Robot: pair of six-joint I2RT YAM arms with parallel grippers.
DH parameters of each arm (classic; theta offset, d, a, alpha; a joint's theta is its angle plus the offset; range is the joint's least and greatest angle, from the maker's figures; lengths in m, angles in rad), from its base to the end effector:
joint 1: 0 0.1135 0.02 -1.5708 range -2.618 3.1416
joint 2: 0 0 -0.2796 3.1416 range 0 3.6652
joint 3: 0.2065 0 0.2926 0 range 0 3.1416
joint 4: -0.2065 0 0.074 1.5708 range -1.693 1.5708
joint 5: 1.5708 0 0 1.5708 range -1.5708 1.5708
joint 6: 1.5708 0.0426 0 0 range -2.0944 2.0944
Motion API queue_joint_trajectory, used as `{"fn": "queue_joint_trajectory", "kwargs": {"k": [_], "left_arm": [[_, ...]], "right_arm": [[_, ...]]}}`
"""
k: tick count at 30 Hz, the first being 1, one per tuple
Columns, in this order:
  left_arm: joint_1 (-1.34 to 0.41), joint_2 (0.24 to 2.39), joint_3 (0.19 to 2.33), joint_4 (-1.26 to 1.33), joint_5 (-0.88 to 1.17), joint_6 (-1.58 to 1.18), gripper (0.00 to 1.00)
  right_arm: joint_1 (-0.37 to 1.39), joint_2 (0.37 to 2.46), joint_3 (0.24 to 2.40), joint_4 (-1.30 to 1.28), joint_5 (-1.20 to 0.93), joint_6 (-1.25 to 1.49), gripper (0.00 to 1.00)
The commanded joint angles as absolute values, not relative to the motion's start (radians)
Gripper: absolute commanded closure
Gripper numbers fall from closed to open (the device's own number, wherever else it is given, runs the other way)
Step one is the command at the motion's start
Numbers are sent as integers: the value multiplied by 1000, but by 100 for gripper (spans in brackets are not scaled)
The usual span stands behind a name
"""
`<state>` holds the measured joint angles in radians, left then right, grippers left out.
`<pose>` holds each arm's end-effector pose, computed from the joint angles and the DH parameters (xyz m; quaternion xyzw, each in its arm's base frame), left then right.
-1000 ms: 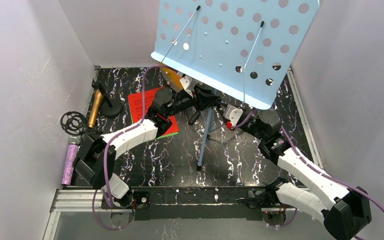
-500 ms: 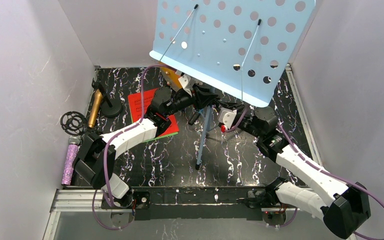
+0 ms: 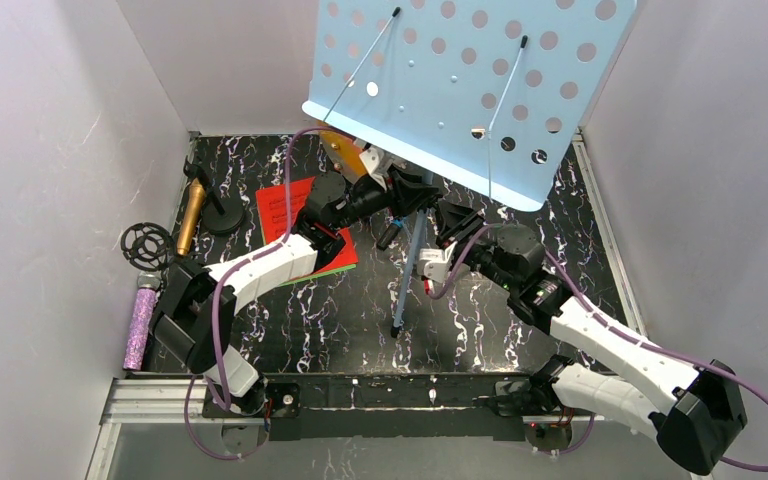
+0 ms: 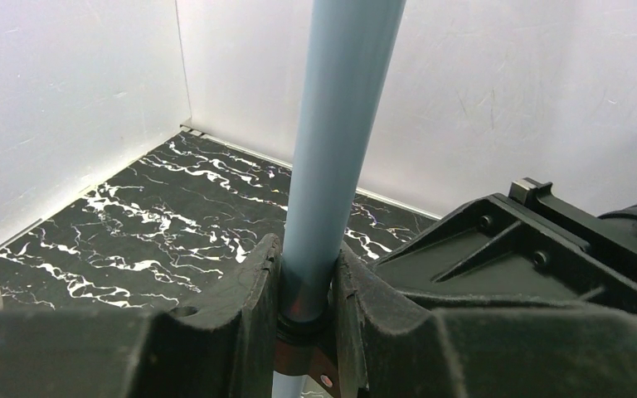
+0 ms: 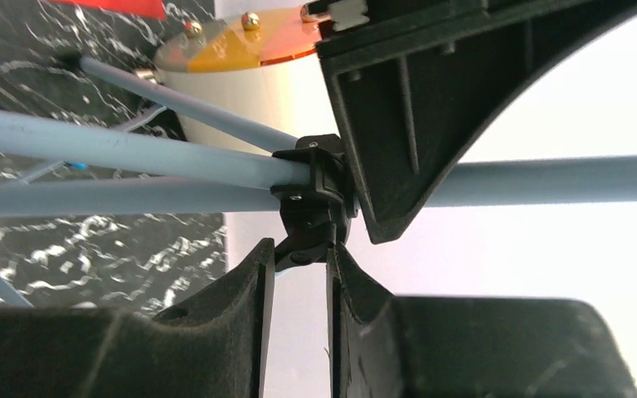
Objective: Pack up the instrument practice props
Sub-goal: Unscrew the knob on the music stand.
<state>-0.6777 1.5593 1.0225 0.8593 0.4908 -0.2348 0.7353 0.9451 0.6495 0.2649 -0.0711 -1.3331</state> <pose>0.2985 -0.2661 0.3335 0.3168 0.5097 -0.4743 0.6441 0.1939 0.1794 0.3105 -0.6292 0.3455 -0.1805 0.6724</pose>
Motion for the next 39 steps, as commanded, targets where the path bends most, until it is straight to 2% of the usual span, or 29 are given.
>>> {"fn": "queue_joint_trajectory", "kwargs": {"k": [1, 5, 8, 11, 13, 19, 25, 32, 36, 39], "left_arm": [[-694, 1605, 1002, 688, 539, -302, 100], [-695, 1618, 1000, 687, 536, -305, 100], [-695, 1629, 1007, 687, 541, -307, 100], [-694, 1625, 1001, 687, 536, -303, 100], [-695, 1623, 1000, 686, 533, -294, 100], [-695, 1644, 1003, 682, 535, -296, 100], [-696, 1630, 999, 678, 531, -285, 100], [-696, 1625, 1000, 663, 525, -267, 100], [-695, 1622, 1002, 657, 524, -262, 100], [-695, 1616, 1002, 654, 522, -257, 100]], "right_arm": [[733, 939, 578, 226, 102, -1651, 99], [738, 927, 569, 229, 121, -1705, 99], [741, 904, 609, 222, 76, -1531, 98], [741, 881, 656, 203, 22, -1247, 79], [741, 867, 679, 186, -23, -1044, 59], [741, 794, 593, 371, -99, -452, 40], [739, 769, 519, 530, 165, 131, 13], [709, 792, 555, 537, 219, 565, 4], [667, 815, 551, 518, 259, 839, 5], [631, 846, 546, 513, 249, 1018, 10]]}}
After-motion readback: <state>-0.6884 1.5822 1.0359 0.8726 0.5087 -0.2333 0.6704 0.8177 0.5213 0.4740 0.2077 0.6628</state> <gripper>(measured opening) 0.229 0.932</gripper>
